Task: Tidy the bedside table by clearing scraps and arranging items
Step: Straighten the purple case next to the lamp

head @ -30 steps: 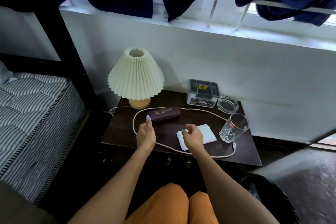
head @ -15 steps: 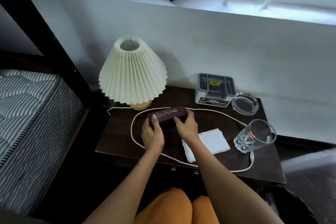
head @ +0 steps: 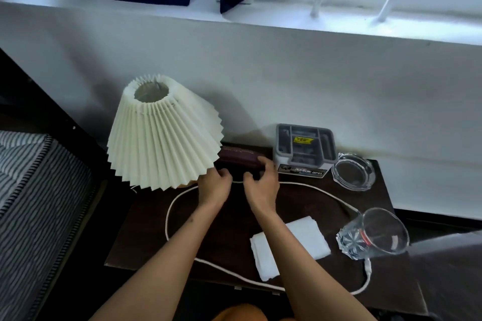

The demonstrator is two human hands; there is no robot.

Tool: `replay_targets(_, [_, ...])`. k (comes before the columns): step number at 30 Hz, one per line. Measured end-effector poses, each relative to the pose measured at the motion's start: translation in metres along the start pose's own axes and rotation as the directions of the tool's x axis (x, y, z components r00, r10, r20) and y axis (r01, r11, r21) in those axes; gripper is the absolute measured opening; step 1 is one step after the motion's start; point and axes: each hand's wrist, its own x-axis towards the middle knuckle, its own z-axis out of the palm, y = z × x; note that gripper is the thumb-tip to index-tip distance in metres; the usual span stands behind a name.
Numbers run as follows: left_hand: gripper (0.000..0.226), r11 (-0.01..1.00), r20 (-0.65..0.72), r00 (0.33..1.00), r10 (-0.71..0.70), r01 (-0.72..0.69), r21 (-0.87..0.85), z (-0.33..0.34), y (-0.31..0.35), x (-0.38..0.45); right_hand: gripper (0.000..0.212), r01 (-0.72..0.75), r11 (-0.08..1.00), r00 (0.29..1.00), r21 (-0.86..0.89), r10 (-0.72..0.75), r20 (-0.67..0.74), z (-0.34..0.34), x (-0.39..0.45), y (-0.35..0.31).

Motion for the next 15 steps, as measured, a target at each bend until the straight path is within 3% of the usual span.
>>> replay_targets(3, [0.033,0.992,0.106,0.993,-0.045,0.032,0.124,0.002,0.004,0.015,0.057,0.005,0.999,0.999,-0.036,-0.003,0.052,0.004,0.009,0.004])
replay_targets(11, [0.051,0.991,0.101,0.992,0.076,-0.086,0.101,0.014,0.001,0.031,0.073,0.066,0.97,0.981,-0.233,-0.02,0.195,0.008,0.028,0.008])
replay_targets(15, [0.051,0.986,0.073,0.988,0.14,-0.145,0.076,0.015,0.001,0.032,0.071,0.131,0.939,0.979,-0.318,-0.072,0.192,0.008,0.031,0.014])
